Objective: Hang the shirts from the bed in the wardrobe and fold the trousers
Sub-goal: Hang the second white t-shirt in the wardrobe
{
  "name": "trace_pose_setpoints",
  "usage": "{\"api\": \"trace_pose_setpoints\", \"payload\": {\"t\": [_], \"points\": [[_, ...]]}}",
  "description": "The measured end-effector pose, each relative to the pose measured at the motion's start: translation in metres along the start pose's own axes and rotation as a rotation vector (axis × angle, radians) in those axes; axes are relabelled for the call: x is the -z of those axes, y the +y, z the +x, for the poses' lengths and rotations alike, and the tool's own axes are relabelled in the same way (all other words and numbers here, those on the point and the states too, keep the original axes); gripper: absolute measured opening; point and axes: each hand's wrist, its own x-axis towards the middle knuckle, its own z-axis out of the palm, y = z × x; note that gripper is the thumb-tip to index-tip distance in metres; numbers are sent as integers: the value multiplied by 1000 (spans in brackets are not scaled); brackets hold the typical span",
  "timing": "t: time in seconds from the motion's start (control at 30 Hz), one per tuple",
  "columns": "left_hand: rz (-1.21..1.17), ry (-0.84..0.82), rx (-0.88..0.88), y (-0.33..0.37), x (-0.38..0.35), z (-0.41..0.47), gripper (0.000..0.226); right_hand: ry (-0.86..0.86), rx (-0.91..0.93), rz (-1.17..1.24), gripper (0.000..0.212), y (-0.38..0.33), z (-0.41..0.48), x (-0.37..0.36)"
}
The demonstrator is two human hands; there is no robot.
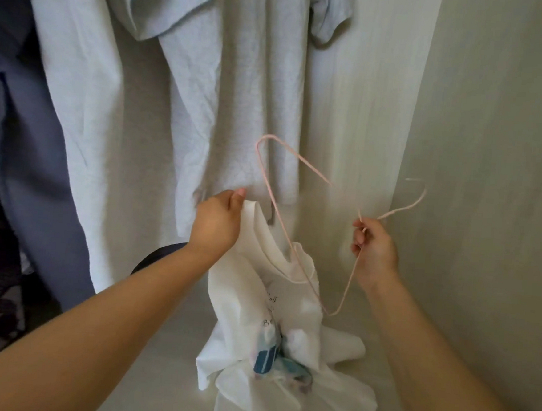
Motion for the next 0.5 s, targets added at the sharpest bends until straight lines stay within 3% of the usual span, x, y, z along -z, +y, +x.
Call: {"api": "trace_pose_setpoints", "payload": {"t": [0.1,0.27,0.37,0.5], "points": [[-25,-54,75,-9,13,-6,49,-9,88,-127,31,6,2,3],[-136,-124,105,-28,43,-23,37,-49,209,-321,32,13,2,3],[-212,-79,81,-34,59,-32,27,-35,216,-376,33,21,0,4],[-97,19,2,-41,72,-45,23,-73,204,-525,32,35,-10,4]]}}
